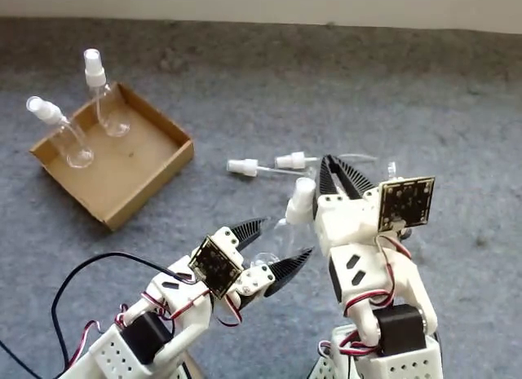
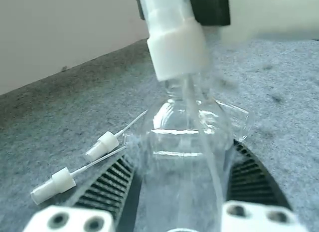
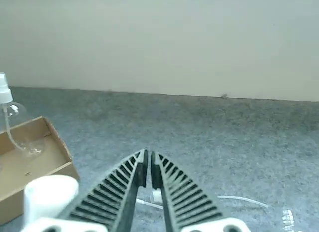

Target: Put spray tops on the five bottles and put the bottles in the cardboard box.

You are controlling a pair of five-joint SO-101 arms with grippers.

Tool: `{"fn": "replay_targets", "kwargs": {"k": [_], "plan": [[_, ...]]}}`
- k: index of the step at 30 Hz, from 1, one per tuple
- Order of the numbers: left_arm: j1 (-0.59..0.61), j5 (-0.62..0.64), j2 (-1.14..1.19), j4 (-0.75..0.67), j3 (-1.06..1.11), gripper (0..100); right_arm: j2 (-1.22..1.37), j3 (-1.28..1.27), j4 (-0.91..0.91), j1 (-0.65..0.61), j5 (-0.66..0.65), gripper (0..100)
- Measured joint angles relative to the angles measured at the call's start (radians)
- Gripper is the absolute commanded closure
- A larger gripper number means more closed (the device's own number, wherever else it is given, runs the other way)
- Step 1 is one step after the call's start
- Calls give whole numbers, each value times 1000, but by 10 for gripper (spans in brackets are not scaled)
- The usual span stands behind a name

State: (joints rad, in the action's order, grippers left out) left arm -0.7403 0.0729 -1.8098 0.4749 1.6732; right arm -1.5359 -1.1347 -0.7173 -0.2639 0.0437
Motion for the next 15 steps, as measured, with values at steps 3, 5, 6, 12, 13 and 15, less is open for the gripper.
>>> {"fn": "replay_targets", "kwargs": {"k": [3, 5, 6, 12, 13, 15], "plan": [[0, 0, 0, 0, 0, 916, -9, 51, -77, -54, 0, 993], [0, 3, 0, 0, 0, 916, -11, 91, -126, -94, 0, 993], [0, 3, 0, 0, 0, 916, -11, 110, -152, -110, 0, 993], [0, 2, 0, 0, 0, 916, -11, 224, -301, -126, 0, 993], [0, 0, 0, 0, 0, 916, -12, 239, -325, -129, 0, 993], [0, 0, 0, 0, 0, 916, -12, 269, -365, -135, 0, 993]]}}
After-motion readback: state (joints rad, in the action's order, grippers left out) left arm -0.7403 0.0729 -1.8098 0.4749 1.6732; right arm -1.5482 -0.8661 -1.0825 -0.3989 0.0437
